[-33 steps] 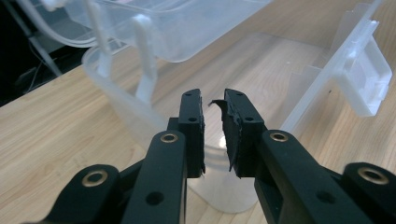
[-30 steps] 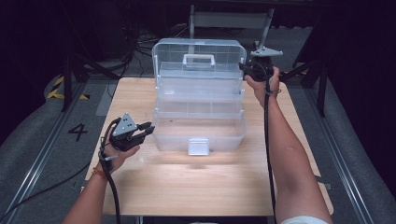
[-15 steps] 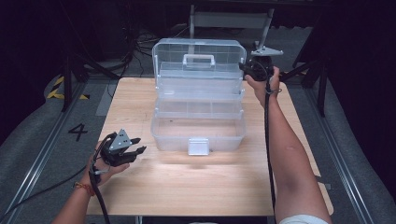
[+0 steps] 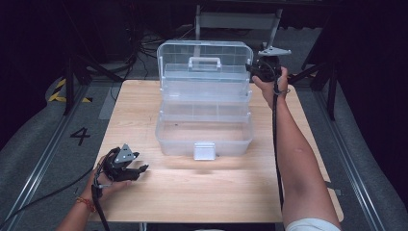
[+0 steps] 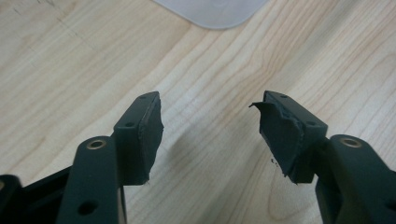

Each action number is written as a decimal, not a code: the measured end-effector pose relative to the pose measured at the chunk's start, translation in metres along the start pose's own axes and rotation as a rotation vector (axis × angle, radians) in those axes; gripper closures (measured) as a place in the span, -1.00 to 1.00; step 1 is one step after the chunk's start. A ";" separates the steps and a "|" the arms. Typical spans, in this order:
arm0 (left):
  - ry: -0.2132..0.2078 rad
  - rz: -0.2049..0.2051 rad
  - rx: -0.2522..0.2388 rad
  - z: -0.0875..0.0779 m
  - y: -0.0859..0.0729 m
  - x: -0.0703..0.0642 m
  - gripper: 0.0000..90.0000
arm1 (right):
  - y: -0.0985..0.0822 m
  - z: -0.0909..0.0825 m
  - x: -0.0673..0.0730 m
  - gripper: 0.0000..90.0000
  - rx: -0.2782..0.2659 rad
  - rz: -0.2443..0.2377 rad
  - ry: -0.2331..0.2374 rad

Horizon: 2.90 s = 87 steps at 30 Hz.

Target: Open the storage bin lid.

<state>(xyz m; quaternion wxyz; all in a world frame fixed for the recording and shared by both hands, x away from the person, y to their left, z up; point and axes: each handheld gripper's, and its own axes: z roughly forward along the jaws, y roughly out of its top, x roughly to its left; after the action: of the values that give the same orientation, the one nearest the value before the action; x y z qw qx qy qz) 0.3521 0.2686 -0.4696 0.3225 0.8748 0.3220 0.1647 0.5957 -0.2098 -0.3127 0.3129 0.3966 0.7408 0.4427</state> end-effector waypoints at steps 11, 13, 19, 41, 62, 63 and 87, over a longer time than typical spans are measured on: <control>-0.022 -0.050 -0.034 0.003 -0.010 0.000 -0.25 | 0.003 0.015 -0.008 0.64 0.026 0.034 0.021; -0.031 -0.059 -0.037 0.004 -0.010 0.000 -0.28 | 0.003 0.017 -0.010 0.64 0.035 0.042 0.025; -0.043 -0.089 -0.030 0.006 -0.010 0.003 -0.42 | 0.007 0.026 -0.013 0.64 0.066 0.060 0.035; -0.033 -0.106 -0.029 0.006 -0.011 0.003 -0.49 | 0.007 0.043 -0.017 0.60 0.112 0.097 0.037; -0.025 -0.107 -0.027 0.006 -0.010 0.004 -0.50 | 0.003 0.060 -0.021 0.55 0.159 0.152 0.028; -0.024 -0.109 -0.028 0.006 -0.010 0.004 -0.51 | 0.003 0.060 -0.021 0.54 0.164 0.151 0.028; -0.019 -0.110 -0.025 0.006 -0.011 0.004 -0.53 | -0.006 0.068 -0.022 0.41 0.193 0.120 -0.014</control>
<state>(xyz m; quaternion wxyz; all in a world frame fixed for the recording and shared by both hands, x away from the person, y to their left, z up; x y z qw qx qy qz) 0.3530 0.2745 -0.4809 0.3449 0.8531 0.3646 0.1423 0.6599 -0.2034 -0.3434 0.2514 0.4716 0.7528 0.3843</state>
